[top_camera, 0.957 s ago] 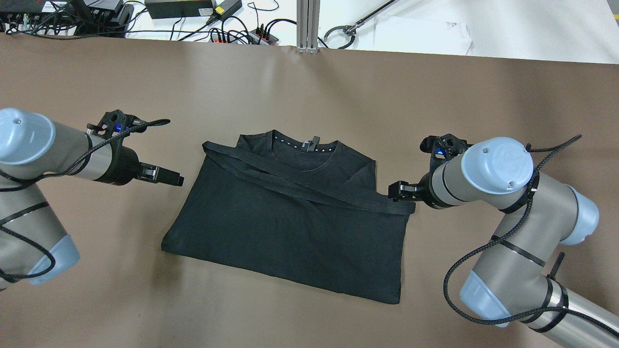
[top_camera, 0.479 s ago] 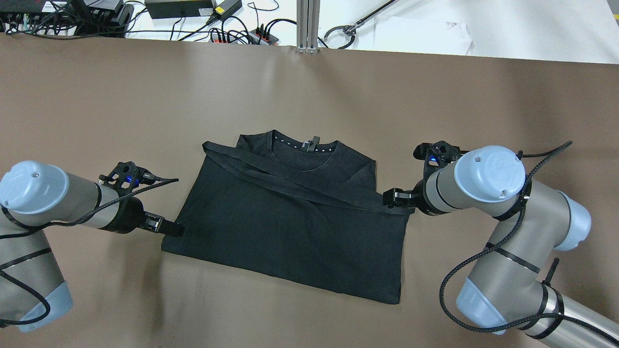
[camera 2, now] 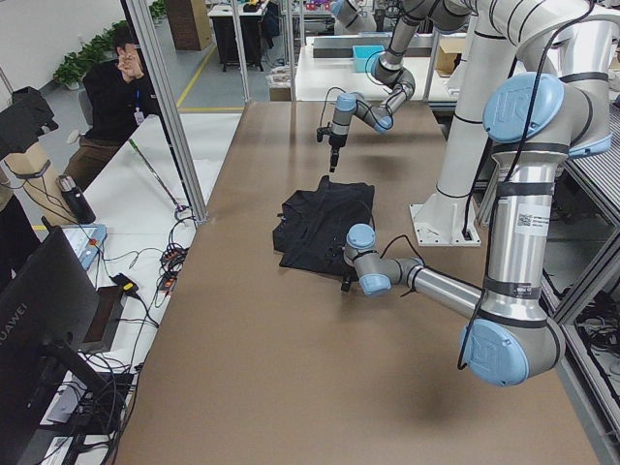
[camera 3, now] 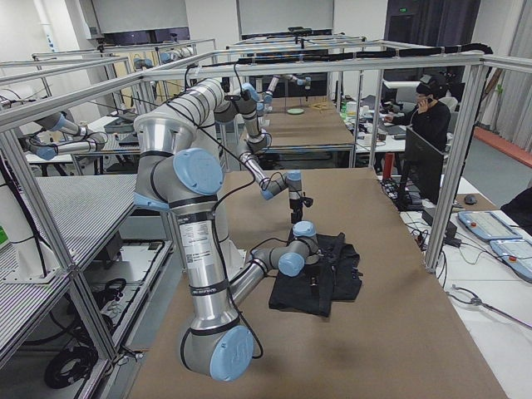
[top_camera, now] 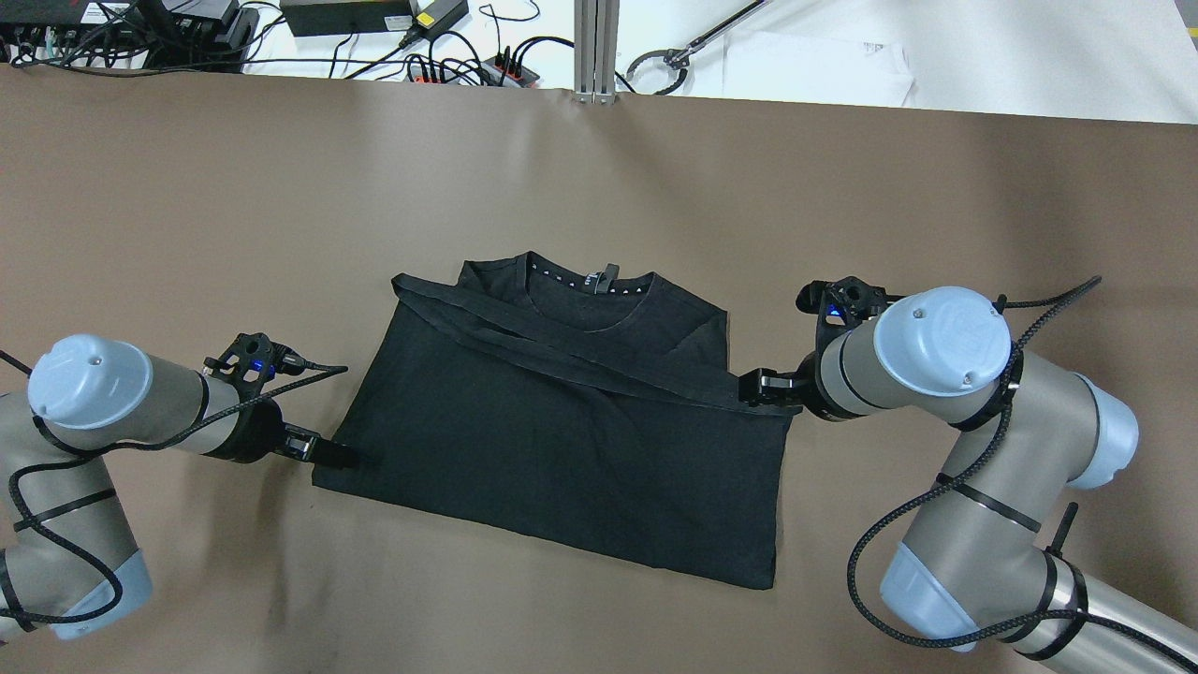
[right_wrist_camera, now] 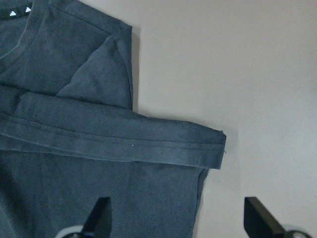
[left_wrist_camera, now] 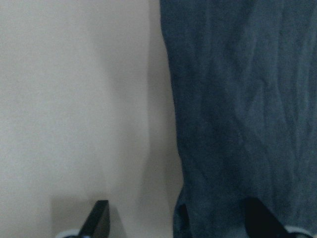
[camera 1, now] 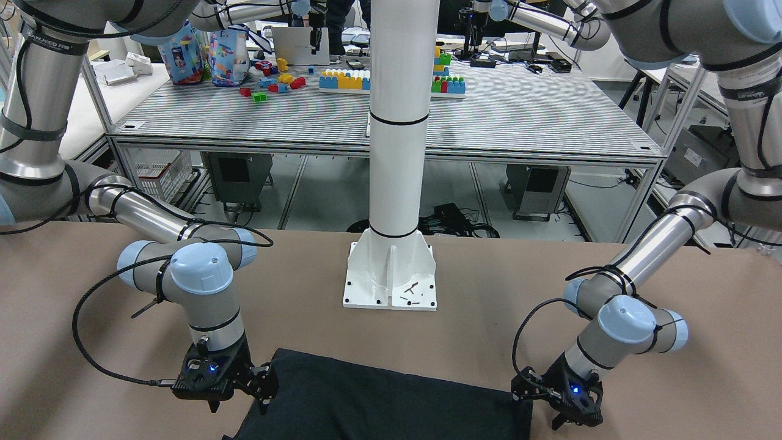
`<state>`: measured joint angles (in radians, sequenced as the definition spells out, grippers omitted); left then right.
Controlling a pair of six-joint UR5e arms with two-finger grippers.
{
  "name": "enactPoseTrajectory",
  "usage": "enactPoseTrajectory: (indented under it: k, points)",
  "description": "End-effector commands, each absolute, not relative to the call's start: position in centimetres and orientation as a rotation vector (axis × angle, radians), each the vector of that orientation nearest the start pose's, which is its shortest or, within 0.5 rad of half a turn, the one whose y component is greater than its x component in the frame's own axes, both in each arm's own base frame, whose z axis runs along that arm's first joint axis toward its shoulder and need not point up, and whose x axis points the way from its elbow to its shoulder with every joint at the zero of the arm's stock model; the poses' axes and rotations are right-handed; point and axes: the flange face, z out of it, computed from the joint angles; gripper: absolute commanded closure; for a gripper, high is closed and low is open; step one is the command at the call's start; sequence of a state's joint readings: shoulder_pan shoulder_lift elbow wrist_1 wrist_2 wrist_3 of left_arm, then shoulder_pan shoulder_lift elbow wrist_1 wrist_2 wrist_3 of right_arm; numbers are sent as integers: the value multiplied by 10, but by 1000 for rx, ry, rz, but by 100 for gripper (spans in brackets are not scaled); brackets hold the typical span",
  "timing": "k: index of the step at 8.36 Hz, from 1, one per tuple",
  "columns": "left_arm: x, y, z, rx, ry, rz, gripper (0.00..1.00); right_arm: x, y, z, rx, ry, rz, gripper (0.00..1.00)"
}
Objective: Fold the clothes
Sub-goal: 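Move the left gripper to the shirt's side edge nearest it and grasp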
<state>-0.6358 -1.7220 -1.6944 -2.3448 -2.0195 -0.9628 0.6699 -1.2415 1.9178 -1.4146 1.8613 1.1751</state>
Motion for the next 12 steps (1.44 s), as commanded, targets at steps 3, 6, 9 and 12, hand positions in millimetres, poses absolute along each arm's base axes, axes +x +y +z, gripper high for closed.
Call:
enactPoseTrajectory:
  k: [3,6,9,12]
  points:
    - [419,-397,432,260,1126,239,49,-391,-444,311,198,-841,142,6]
    - [426,-389,426,260,1141,258,65,-392,-442,311,197,-842,139,6]
    - [416,-388,419,271,1151,256,100,-399,-437,310,192,-844,129,6]
    - [384,-439,440,298,1074,157,100,-399,-437,310,193,-844,128,6]
